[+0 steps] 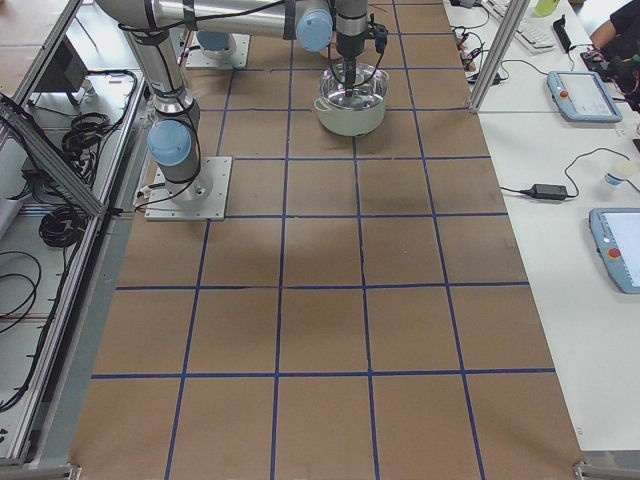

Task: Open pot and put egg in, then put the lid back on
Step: 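Lower the left gripper into the bowl and close it on the egg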

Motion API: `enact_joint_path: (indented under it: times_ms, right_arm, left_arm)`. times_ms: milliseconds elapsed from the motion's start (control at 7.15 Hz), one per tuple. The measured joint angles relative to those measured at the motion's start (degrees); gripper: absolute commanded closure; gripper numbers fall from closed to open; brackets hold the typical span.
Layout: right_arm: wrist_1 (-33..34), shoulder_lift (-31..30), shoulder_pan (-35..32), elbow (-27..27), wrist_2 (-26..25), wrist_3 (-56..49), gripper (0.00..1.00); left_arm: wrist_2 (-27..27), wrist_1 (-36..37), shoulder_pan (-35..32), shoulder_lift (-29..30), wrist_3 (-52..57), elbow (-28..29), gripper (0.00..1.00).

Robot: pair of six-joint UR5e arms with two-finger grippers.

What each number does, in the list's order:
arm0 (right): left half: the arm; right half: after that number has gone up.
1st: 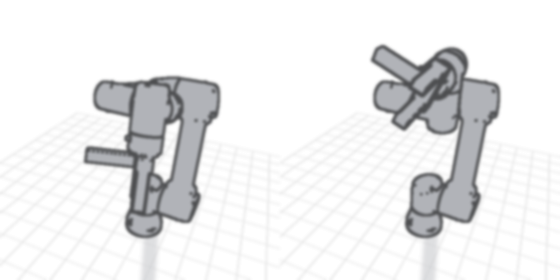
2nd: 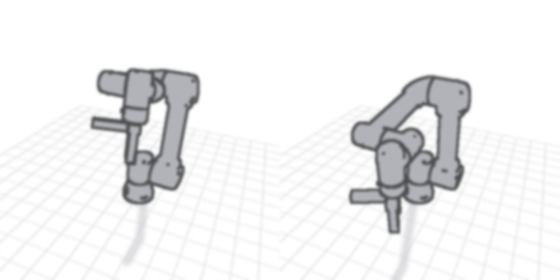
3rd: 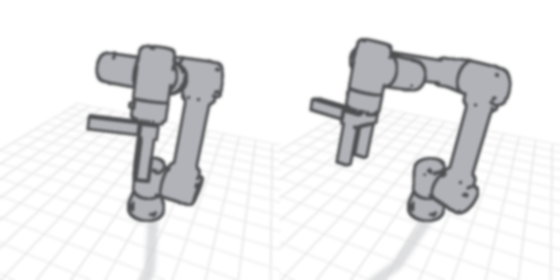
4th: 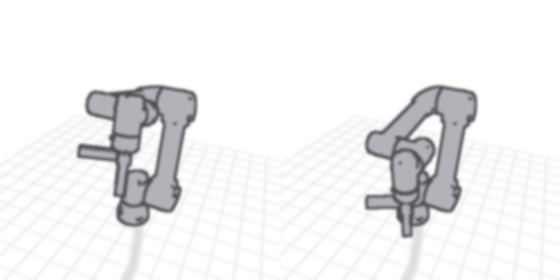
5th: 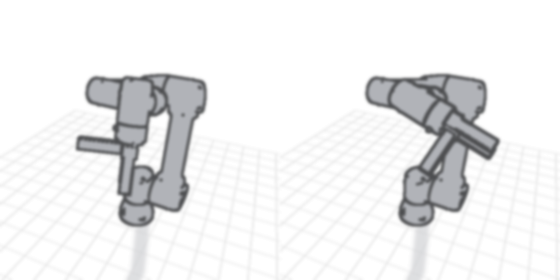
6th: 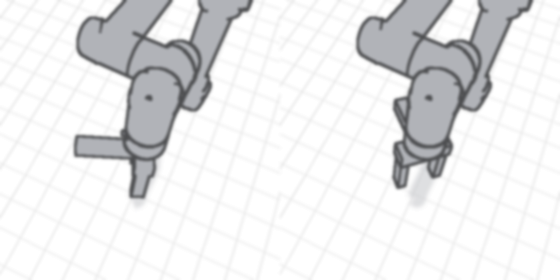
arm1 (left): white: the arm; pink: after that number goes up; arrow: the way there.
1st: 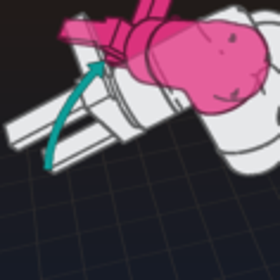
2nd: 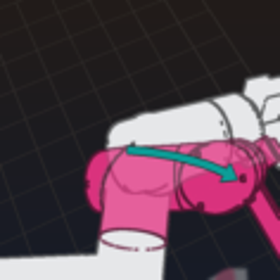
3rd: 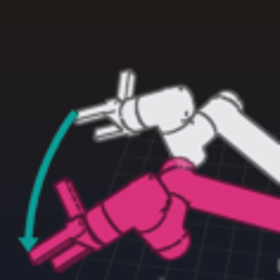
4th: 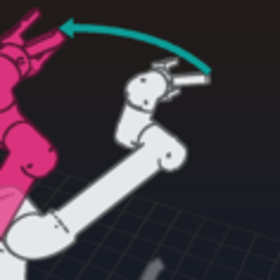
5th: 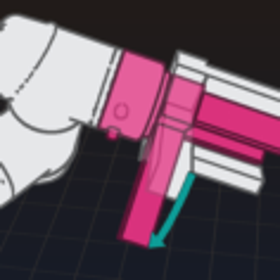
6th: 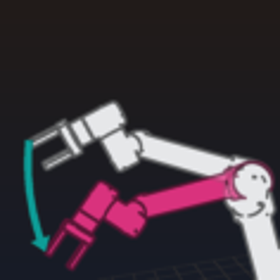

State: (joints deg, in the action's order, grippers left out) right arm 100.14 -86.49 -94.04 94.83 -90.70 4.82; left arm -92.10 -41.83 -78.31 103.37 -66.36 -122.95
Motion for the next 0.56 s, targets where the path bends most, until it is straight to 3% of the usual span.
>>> enact_joint_path:
  times_ms: [559]
  right_arm:
    - [-0.03,0.00,0.02,0.04,0.05,-0.04,0.00]
  left_arm:
    - [0.10,0.00,0.00,0.13,0.05,-0.05,0.58]
